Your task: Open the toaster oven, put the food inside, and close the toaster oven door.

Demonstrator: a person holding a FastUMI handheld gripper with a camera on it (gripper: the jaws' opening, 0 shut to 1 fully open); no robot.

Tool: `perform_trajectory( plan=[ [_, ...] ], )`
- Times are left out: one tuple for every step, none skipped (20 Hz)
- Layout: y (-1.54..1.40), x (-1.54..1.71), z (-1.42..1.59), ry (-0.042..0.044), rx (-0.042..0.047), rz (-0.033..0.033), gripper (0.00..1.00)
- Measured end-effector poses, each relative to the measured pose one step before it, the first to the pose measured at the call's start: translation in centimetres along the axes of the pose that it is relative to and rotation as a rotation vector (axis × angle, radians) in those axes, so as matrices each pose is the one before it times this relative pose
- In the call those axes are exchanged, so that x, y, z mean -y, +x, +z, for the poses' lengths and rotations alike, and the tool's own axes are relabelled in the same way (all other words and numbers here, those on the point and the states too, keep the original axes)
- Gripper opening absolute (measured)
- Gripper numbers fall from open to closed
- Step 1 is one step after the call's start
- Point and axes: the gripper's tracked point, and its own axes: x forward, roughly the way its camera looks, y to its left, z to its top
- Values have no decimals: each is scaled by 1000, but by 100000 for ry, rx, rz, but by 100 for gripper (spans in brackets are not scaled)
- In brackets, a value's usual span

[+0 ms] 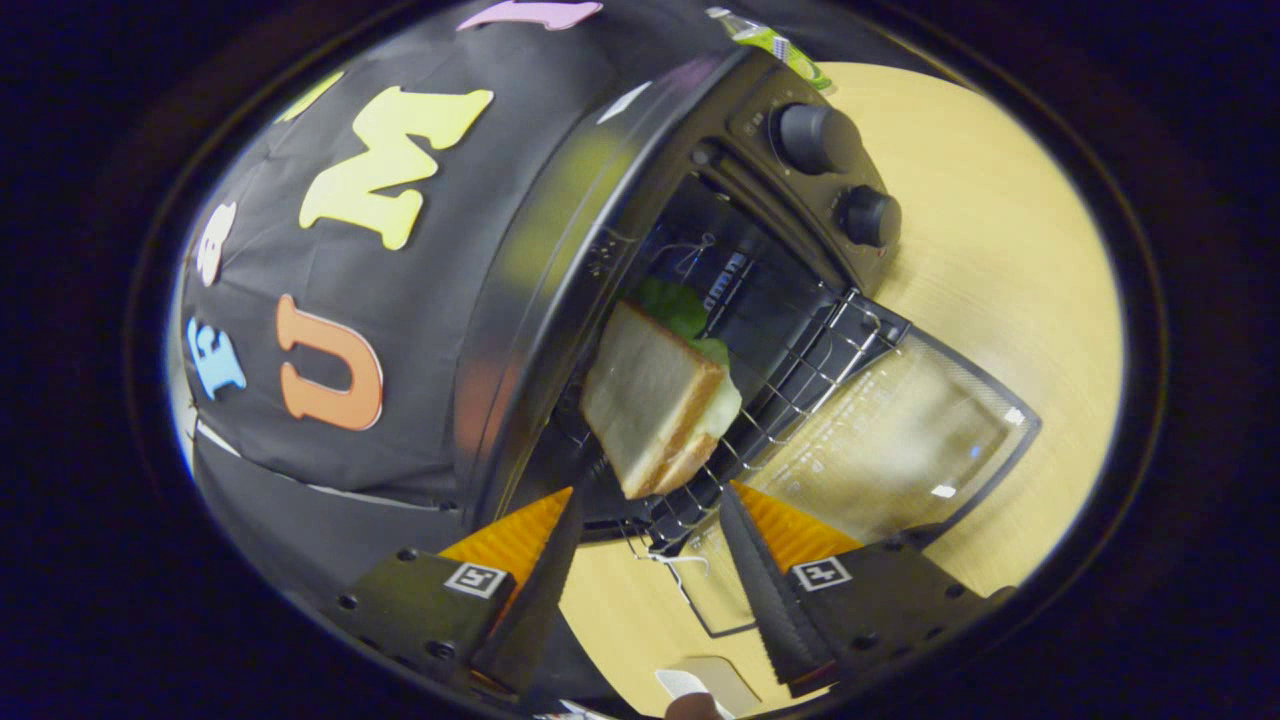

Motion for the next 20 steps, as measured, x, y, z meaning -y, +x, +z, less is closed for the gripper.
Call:
perform_trajectory(
  plan=[
    [-1120,-139,-447,-5316,-405,-595,92],
    [-1070,199,-428,-6201,-397,-1420,96],
    [-1107,131,-500,-6779,-376,-1282,100],
    [-1023,158,-303,-7187,678,-2051,100],
    [-940,244,-274,-7160,1090,-2306,100],
    [-921,641,-330,-7712,1015,-3077,100],
    [-892,683,-514,-7984,1151,-3231,100],
    [-684,375,-472,-7296,536,-2027,100],
    [-702,114,-902,-6219,-310,-1399,100],
    [-572,464,-834,-5247,7,-1290,100],
    [-271,16,-1180,-4690,-339,-924,100],
    [-262,288,-1011,-3688,-67,-1072,100],
    [-139,221,-1093,-2258,-356,-948,100],
    [176,176,-975,-1619,-279,-992,100],
    [512,338,-1291,-1447,-1264,-859,100],
    [658,335,-1109,-1500,-1264,-1114,100],
    [760,474,-1015,-855,-927,-1514,100],
    [890,345,-664,-186,-484,-1035,100],
    [976,338,-726,45,-742,-1249,100],
    [1045,310,-529,-44,-707,-1090,100]
  ],
)
